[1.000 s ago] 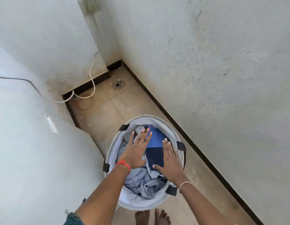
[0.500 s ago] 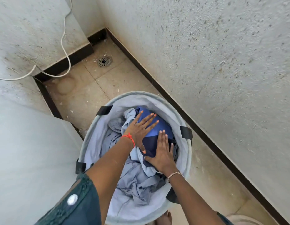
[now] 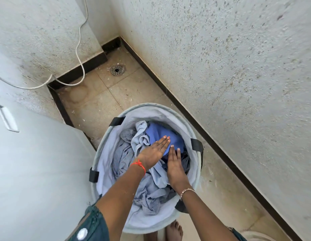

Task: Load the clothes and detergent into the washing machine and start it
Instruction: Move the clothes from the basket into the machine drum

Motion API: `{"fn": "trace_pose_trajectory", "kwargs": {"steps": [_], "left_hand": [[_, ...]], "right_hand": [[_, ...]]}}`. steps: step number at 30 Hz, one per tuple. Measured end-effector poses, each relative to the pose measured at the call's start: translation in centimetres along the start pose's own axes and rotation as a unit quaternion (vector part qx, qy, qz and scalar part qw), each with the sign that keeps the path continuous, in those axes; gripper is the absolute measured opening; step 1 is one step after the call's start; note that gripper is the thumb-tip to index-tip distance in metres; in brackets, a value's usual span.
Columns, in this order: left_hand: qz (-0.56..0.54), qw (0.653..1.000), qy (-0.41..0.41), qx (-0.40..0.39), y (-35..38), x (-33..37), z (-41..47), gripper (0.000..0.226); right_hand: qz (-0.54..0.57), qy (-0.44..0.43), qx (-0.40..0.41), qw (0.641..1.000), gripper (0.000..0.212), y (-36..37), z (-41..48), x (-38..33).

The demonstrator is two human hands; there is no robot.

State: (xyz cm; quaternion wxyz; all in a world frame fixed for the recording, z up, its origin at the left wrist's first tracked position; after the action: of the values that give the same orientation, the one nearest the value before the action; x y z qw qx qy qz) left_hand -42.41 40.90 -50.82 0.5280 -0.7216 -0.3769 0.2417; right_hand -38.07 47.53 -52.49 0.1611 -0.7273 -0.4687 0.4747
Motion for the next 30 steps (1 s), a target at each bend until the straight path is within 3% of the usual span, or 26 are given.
{"fn": "trace_pose_trajectory", "kwargs": {"steps": [2,5,8,11,16,18,23,27,30], "left_hand": [[-0.003,0.999,-0.014,0.044,-3.0,0.5,-1.4,0.058],[-0.012,0.995,-0.05,0.084,-7.3,1.0,-4.0,0.064],[-0.033,0.989,-0.096,0.108,-13.0,0.7,-7.2,0.065],[-0.059,0.974,-0.149,0.162,-19.7,0.3,-11.2,0.062],[-0.086,0.929,-0.277,0.227,-31.6,0.5,-19.7,0.046],[-0.129,0.916,-0.279,0.259,-35.2,0.3,-22.6,0.057],[-0.138,0.855,-0.317,0.387,-45.9,0.0,-32.2,0.075],[0.039,0.809,-0.356,0.466,-52.9,-0.5,-41.1,0.081],[0.15,0.796,-0.388,0.44,-56.4,-1.8,-47.8,0.096]], "right_hand": [[-0.022,-0.019,0.007,1.0,0.078,-1.3,-1.5,-1.4],[-0.051,-0.069,0.124,0.989,0.109,-4.8,-4.5,-4.4],[-0.062,-0.099,0.152,0.981,0.127,-7.8,-7.3,-7.7],[-0.019,-0.135,0.152,0.979,0.113,-12.7,-11.0,-13.4],[0.1,-0.185,0.108,0.972,0.065,-18.9,-17.4,-22.8],[0.173,-0.212,0.115,0.955,0.068,-20.8,-19.6,-26.0],[0.189,-0.261,0.128,0.938,0.078,-25.6,-23.6,-34.5],[0.188,-0.379,0.13,0.896,0.081,-29.4,-28.5,-44.0],[0.163,-0.474,0.114,0.858,0.085,-30.3,-33.5,-52.1]]}}
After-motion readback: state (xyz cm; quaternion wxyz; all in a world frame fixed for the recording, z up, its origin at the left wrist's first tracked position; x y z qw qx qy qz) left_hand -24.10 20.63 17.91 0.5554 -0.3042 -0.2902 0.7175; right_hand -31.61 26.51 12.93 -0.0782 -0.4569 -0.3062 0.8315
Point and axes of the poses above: each hand's wrist, its own z-axis towards the middle knuckle, its own y-axis out of the palm, x = y × z, the point moved 7 cm from there along z, towards the middle knuckle
